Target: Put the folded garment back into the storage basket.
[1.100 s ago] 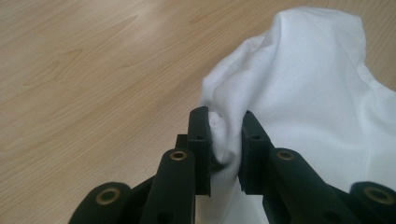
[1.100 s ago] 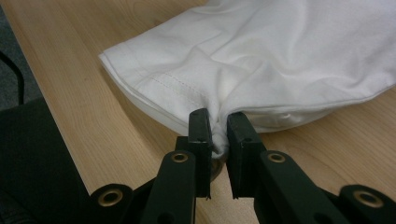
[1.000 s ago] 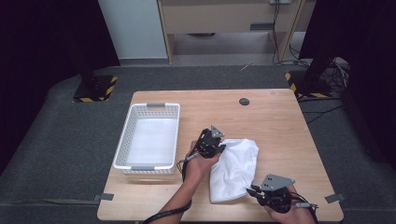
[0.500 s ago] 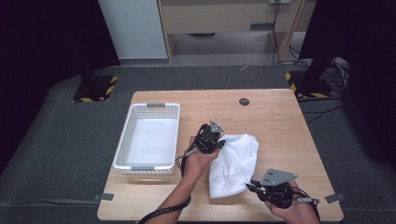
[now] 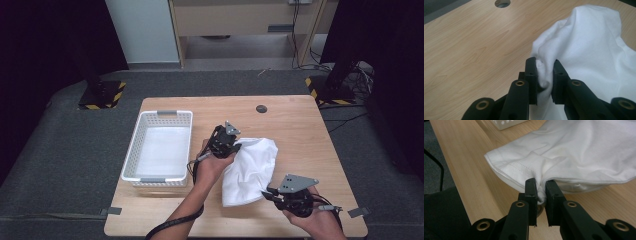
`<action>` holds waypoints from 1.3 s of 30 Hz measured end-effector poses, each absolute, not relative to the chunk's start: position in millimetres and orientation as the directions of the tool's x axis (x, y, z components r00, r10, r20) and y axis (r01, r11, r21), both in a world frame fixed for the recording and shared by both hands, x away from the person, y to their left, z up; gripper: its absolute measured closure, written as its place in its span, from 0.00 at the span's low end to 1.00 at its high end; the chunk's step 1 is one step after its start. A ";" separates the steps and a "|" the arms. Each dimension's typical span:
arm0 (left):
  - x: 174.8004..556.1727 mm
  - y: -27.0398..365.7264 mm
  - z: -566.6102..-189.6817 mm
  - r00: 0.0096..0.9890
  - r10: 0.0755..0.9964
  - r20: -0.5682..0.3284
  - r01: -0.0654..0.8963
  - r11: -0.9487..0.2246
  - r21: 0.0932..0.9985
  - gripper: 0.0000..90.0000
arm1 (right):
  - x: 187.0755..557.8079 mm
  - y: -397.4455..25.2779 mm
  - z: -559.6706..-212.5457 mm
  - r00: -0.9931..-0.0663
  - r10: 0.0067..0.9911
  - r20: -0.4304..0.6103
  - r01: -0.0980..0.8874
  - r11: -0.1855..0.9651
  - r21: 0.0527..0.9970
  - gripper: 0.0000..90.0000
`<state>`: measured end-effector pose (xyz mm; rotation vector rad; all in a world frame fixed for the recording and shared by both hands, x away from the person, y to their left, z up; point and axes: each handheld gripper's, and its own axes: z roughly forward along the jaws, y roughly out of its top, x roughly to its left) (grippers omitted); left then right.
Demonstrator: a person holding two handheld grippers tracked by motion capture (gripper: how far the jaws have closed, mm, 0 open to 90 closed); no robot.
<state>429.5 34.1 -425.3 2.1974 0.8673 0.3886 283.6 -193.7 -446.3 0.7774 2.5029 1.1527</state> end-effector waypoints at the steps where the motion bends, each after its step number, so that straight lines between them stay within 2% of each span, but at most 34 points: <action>1: 429.4 34.2 -424.0 0.726 0.687 0.015 0.466 -0.507 0.725 0.88 | 283.8 -192.9 -445.6 -0.819 0.573 -0.026 0.353 0.540 0.764 0.91; 39: 442.4 61.8 -376.8 0.714 0.698 0.051 0.441 -0.505 0.742 0.89 | 303.4 -175.5 -406.7 -0.818 0.572 -0.057 0.308 0.520 0.797 0.91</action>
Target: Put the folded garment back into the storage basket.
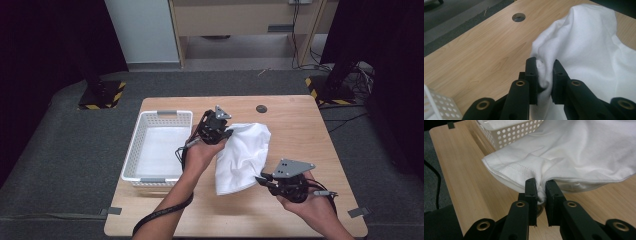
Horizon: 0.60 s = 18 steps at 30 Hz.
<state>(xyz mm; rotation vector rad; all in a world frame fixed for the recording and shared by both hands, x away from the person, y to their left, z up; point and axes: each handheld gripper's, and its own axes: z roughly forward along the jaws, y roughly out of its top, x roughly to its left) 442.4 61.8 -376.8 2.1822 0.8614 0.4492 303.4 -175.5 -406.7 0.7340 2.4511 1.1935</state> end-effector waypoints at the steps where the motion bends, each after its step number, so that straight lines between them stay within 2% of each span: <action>1: 442.6 63.4 -376.4 0.713 0.699 0.052 0.442 -0.505 0.742 0.89 | 304.3 -174.5 -405.7 -0.819 0.572 -0.058 0.306 0.519 0.799 0.91; 18: 447.1 87.8 -357.0 0.694 0.716 0.079 0.444 -0.512 0.735 0.89 | 317.0 -156.1 -392.5 -0.840 0.539 -0.055 0.273 0.509 0.817 0.91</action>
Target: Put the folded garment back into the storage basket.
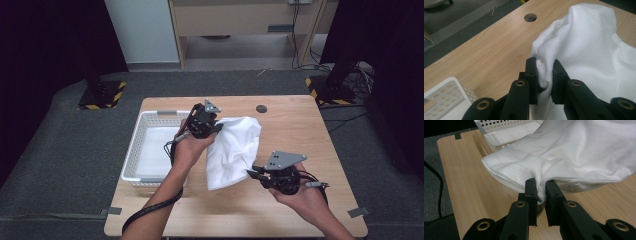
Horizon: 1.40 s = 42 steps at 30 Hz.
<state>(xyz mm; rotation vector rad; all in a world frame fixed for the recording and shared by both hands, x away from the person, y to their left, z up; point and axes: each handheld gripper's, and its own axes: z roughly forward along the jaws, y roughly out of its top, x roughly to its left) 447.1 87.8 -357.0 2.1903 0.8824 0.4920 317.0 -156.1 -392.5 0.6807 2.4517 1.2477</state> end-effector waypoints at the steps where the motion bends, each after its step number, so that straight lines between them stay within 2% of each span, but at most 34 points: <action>1: 447.4 89.0 -356.7 0.692 0.717 0.080 0.446 -0.513 0.734 0.89 | 317.6 -155.1 -392.3 -0.842 0.537 -0.056 0.270 0.509 0.817 0.91; 29: 453.7 137.6 -332.4 0.666 0.738 0.108 0.441 -0.506 0.741 0.89 | 334.5 -116.0 -371.0 -0.857 0.511 -0.064 0.234 0.497 0.836 0.91; 42: 458.4 146.6 -330.9 0.659 0.744 0.115 0.442 -0.506 0.741 0.89 | 341.4 -104.8 -372.2 -0.862 0.504 -0.056 0.233 0.490 0.840 0.91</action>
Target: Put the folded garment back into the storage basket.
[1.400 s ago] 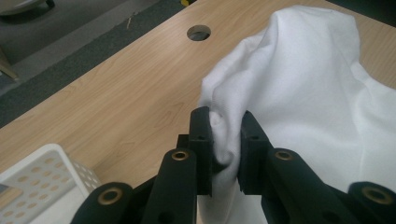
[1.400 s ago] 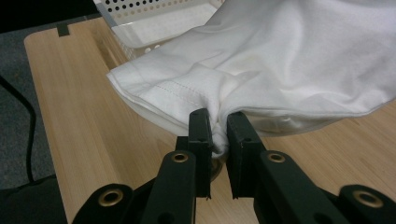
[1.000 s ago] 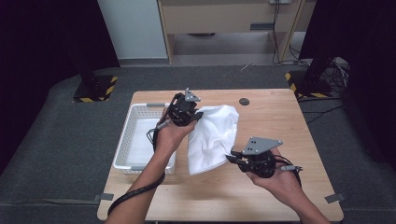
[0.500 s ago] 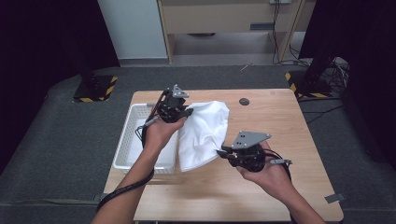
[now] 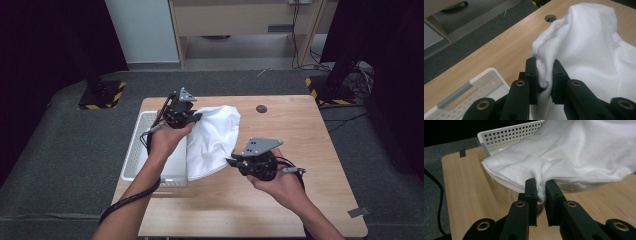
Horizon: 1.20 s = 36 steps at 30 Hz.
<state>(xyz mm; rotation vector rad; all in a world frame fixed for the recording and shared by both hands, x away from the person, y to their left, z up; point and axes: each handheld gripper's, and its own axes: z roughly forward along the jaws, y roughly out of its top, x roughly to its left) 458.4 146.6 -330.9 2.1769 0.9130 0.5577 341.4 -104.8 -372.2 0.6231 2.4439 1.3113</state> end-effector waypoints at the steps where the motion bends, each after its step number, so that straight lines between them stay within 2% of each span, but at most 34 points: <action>1: 458.7 147.6 -331.3 0.657 0.745 0.114 0.444 -0.505 0.741 0.89 | 341.8 -103.8 -372.7 -0.862 0.505 -0.055 0.233 0.489 0.841 0.91; 36: 464.6 177.4 -337.6 0.639 0.761 0.115 0.467 -0.503 0.728 0.89 | 349.3 -76.9 -376.5 -0.875 0.481 -0.047 0.229 0.497 0.837 0.91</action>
